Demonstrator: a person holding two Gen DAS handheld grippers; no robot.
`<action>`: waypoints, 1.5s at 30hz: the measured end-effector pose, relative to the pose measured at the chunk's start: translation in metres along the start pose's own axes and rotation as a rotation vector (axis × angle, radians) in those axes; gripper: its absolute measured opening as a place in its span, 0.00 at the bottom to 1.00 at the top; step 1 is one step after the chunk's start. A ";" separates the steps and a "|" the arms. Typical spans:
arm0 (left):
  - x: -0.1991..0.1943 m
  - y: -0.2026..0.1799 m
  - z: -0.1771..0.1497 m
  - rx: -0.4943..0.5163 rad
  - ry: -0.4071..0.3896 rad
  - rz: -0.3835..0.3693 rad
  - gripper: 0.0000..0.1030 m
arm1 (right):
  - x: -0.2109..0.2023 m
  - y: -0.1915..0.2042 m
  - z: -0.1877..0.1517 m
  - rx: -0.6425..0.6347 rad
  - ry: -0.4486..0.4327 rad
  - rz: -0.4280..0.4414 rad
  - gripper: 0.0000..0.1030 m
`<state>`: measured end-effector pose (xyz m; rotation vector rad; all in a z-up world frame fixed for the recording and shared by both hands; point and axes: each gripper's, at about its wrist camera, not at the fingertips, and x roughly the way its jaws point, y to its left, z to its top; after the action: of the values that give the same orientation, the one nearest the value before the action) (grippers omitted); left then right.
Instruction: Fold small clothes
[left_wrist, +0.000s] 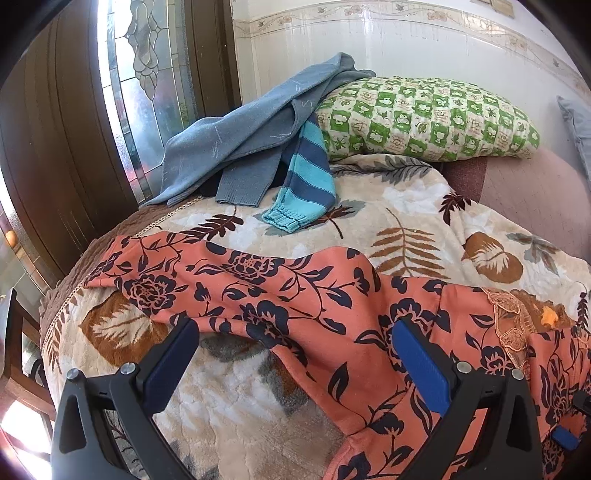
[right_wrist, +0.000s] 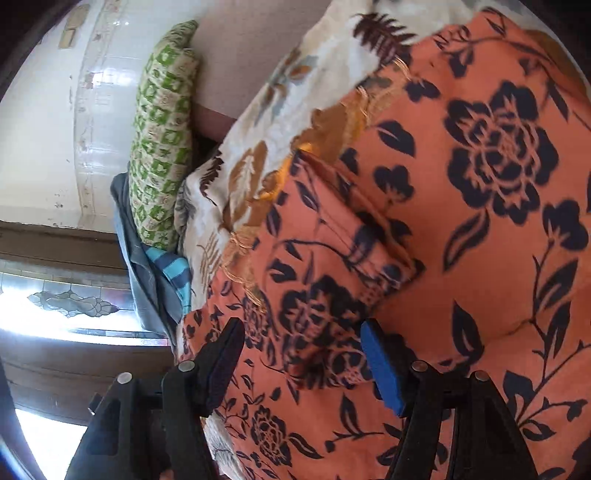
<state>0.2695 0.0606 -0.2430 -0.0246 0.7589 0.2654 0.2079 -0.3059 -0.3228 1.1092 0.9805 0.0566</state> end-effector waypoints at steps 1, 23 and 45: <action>0.000 0.000 -0.001 0.005 0.000 0.002 1.00 | 0.002 0.000 -0.001 0.011 -0.002 0.006 0.67; 0.007 0.019 0.001 -0.024 0.005 0.061 1.00 | 0.001 0.123 -0.045 -0.597 -0.055 -0.036 0.67; -0.011 -0.069 -0.045 0.308 0.021 -0.067 1.00 | -0.081 -0.049 0.027 -0.204 -0.196 -0.015 0.45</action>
<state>0.2482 -0.0139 -0.2733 0.2389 0.8113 0.0828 0.1574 -0.3888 -0.3063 0.9015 0.7887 0.0343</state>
